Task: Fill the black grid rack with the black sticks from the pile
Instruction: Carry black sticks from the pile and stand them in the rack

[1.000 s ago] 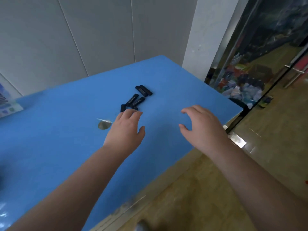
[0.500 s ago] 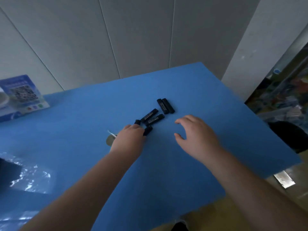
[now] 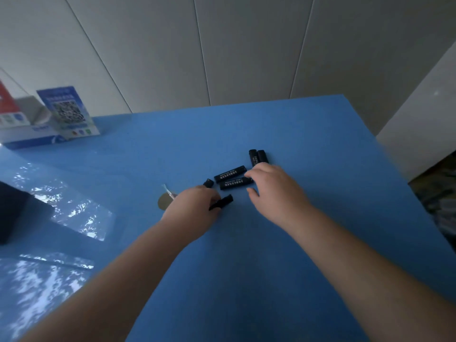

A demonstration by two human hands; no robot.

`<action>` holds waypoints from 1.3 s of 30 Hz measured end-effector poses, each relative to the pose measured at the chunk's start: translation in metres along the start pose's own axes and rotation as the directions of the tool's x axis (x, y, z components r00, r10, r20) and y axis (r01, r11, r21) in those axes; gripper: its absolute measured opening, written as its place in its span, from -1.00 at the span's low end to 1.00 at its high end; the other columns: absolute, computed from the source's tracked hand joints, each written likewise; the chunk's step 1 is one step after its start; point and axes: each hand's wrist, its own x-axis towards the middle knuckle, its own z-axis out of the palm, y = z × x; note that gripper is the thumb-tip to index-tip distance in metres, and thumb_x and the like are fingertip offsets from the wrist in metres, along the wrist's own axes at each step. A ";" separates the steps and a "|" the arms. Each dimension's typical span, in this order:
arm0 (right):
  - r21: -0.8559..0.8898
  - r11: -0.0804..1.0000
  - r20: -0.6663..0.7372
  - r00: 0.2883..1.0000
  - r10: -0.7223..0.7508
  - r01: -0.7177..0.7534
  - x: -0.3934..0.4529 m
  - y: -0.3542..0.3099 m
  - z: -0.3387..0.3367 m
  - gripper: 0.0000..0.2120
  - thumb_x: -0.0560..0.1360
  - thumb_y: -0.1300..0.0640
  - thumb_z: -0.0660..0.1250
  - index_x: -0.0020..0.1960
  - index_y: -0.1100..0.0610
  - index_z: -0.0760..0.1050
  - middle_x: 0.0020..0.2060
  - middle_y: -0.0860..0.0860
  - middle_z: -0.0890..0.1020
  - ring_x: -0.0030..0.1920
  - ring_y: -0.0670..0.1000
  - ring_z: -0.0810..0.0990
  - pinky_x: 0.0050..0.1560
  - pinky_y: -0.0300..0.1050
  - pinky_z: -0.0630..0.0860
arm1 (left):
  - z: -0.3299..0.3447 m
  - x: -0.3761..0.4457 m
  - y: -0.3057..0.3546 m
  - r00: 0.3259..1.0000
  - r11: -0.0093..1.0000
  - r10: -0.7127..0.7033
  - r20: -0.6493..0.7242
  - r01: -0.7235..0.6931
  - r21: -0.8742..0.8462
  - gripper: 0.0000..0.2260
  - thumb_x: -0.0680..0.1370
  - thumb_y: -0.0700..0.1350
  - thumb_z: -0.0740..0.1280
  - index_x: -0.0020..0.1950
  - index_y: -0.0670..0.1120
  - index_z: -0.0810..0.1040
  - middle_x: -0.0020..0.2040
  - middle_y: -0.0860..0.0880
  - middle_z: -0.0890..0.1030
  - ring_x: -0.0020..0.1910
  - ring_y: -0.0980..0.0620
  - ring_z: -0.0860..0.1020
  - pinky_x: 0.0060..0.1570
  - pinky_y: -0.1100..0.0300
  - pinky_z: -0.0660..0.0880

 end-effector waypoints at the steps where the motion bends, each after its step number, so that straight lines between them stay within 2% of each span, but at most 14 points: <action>1: -0.019 0.999 0.008 1.000 -0.025 0.026 0.006 -0.001 0.003 -0.81 0.58 0.12 0.29 0.16 0.10 0.56 0.09 -0.06 0.55 0.15 0.05 0.48 0.05 0.04 0.54 | -0.001 -0.004 0.002 1.000 0.997 -0.010 -0.016 0.009 -0.076 -0.89 0.55 -0.03 0.32 0.04 0.05 0.60 -0.05 0.06 0.56 -0.05 0.02 0.54 -0.08 0.14 0.46; 4: -0.089 0.993 0.034 0.997 -0.072 0.075 0.019 -0.001 0.010 -0.93 0.55 0.20 0.29 -0.04 0.10 0.56 -0.07 -0.06 0.54 0.04 0.05 0.49 -0.06 0.06 0.57 | -0.010 -0.013 0.006 0.994 0.943 -0.106 -0.016 0.095 -0.318 -0.93 0.53 -0.06 0.35 0.00 0.04 0.60 -0.15 0.05 0.62 -0.16 0.05 0.56 -0.14 0.16 0.47; 6: -0.132 0.987 0.061 0.995 -0.081 0.088 0.024 0.000 0.013 -0.91 0.54 0.23 0.30 -0.06 0.09 0.57 -0.10 -0.05 0.54 0.02 0.06 0.49 -0.09 0.04 0.57 | -0.016 -0.017 0.007 0.984 0.856 -0.176 0.037 0.171 -0.488 -0.95 0.55 -0.10 0.34 -0.04 0.05 0.57 -0.19 0.03 0.67 -0.22 0.04 0.60 -0.17 0.16 0.52; 9: -0.155 0.982 0.090 0.992 -0.093 0.106 0.027 0.003 0.015 -0.85 0.54 0.26 0.30 0.00 0.07 0.60 -0.07 -0.04 0.53 0.05 0.08 0.50 -0.11 0.02 0.56 | -0.020 -0.019 0.008 0.963 0.582 -0.207 0.171 0.262 -0.770 -0.91 0.61 -0.20 0.27 0.03 -0.05 0.54 -0.09 -0.02 0.65 -0.17 0.06 0.66 -0.08 0.09 0.62; 10: -0.131 0.986 0.098 0.991 -0.090 0.102 0.027 0.004 0.015 -0.83 0.55 0.26 0.29 0.02 0.05 0.61 -0.05 -0.05 0.53 0.07 0.08 0.50 -0.10 0.02 0.55 | -0.021 -0.019 0.008 0.956 0.511 -0.212 0.201 0.284 -0.812 -0.90 0.63 -0.22 0.25 0.06 -0.08 0.54 -0.08 -0.04 0.61 -0.17 0.06 0.64 -0.12 0.11 0.60; 14: -0.034 0.998 0.149 0.987 -0.055 0.061 0.022 0.006 0.008 -0.87 0.62 0.15 0.28 0.09 0.03 0.59 0.02 -0.05 0.55 0.05 0.07 0.55 -0.08 -0.06 0.50 | -0.023 -0.017 0.012 0.942 0.377 -0.233 0.243 0.318 -0.870 -0.87 0.63 -0.21 0.23 0.08 -0.12 0.57 -0.16 -0.07 0.48 -0.29 0.05 0.47 -0.25 0.17 0.44; 18: -0.002 1.000 0.208 0.978 0.022 -0.022 0.018 0.006 0.006 -0.82 0.59 0.04 0.32 0.16 0.06 0.55 0.08 0.00 0.54 0.04 0.11 0.59 0.05 0.04 0.57 | -0.025 -0.019 0.020 0.951 0.343 -0.216 0.220 0.285 -0.895 -0.93 0.61 -0.19 0.31 0.08 -0.14 0.49 -0.23 -0.02 0.38 -0.39 0.07 0.36 -0.39 0.21 0.29; 21: 0.017 0.998 0.251 0.966 0.059 -0.065 0.014 0.008 0.006 -0.85 0.55 0.03 0.34 0.09 0.04 0.58 0.04 -0.02 0.54 -0.01 0.10 0.61 0.01 0.03 0.60 | -0.026 -0.020 0.022 0.955 0.331 -0.234 0.185 0.257 -0.908 -0.96 0.62 -0.22 0.26 0.05 -0.15 0.48 -0.26 -0.03 0.45 -0.41 0.07 0.39 -0.39 0.20 0.33; 25: 0.050 0.996 0.170 0.983 0.068 -0.078 0.000 0.012 0.008 -0.90 0.54 0.04 0.34 -0.01 0.00 0.61 -0.03 -0.08 0.57 -0.02 0.04 0.59 -0.04 -0.04 0.59 | -0.030 -0.022 0.019 0.955 0.286 -0.265 0.135 0.211 -0.934 -0.80 0.68 -0.20 0.15 0.05 -0.13 0.57 -0.23 -0.01 0.60 -0.33 0.06 0.51 -0.25 0.15 0.46; 27: 0.172 0.981 0.121 0.990 0.068 -0.088 -0.005 0.012 0.008 -0.94 0.51 0.03 0.37 -0.07 -0.02 0.60 -0.10 -0.12 0.59 -0.09 -0.03 0.59 -0.10 -0.10 0.57 | -0.031 -0.025 0.015 0.946 0.255 -0.300 0.118 0.199 -0.946 -0.78 0.69 -0.19 0.14 0.08 -0.12 0.58 -0.23 0.00 0.64 -0.31 0.07 0.55 -0.18 0.13 0.46; 30: 0.383 0.914 0.061 0.991 0.120 -0.134 -0.006 0.002 0.001 -0.98 0.44 0.04 0.41 -0.17 -0.04 0.59 -0.22 -0.12 0.62 -0.21 -0.16 0.58 -0.23 -0.25 0.51 | -0.032 -0.032 0.003 0.923 0.192 -0.371 0.105 0.187 -0.963 -0.80 0.67 -0.22 0.15 0.12 -0.12 0.57 -0.23 0.02 0.66 -0.31 0.08 0.57 -0.18 0.14 0.47; 33: 0.541 0.825 0.046 0.985 0.166 -0.164 -0.003 -0.019 -0.010 -0.88 0.44 0.01 0.44 -0.22 0.03 0.59 -0.32 -0.05 0.62 -0.35 -0.09 0.54 -0.38 -0.29 0.44 | -0.034 -0.044 -0.016 0.903 0.167 -0.420 0.088 0.172 -0.971 -0.81 0.65 -0.24 0.17 0.14 -0.11 0.56 -0.16 0.00 0.65 -0.27 0.09 0.59 -0.20 0.18 0.52; 35: 0.642 0.748 0.068 0.985 0.159 -0.166 -0.001 -0.034 -0.014 -0.89 0.47 -0.01 0.45 -0.18 0.01 0.63 -0.31 -0.12 0.66 -0.33 -0.14 0.57 -0.36 -0.37 0.44 | -0.034 -0.054 -0.029 0.905 0.132 -0.418 0.073 0.140 -0.981 -0.83 0.66 -0.24 0.19 0.14 -0.13 0.56 -0.12 -0.03 0.63 -0.21 0.08 0.62 -0.20 0.19 0.57; 39: 0.760 0.637 0.080 0.992 0.100 -0.125 -0.001 -0.072 -0.006 -0.92 0.52 0.03 0.44 -0.11 0.02 0.66 -0.36 -0.24 0.64 -0.35 -0.23 0.55 -0.29 -0.39 0.40 | -0.036 -0.075 -0.059 0.895 0.075 -0.445 0.042 0.084 -0.994 -0.86 0.65 -0.24 0.24 0.13 -0.16 0.57 -0.20 0.02 0.67 -0.14 0.05 0.67 -0.06 0.10 0.63</action>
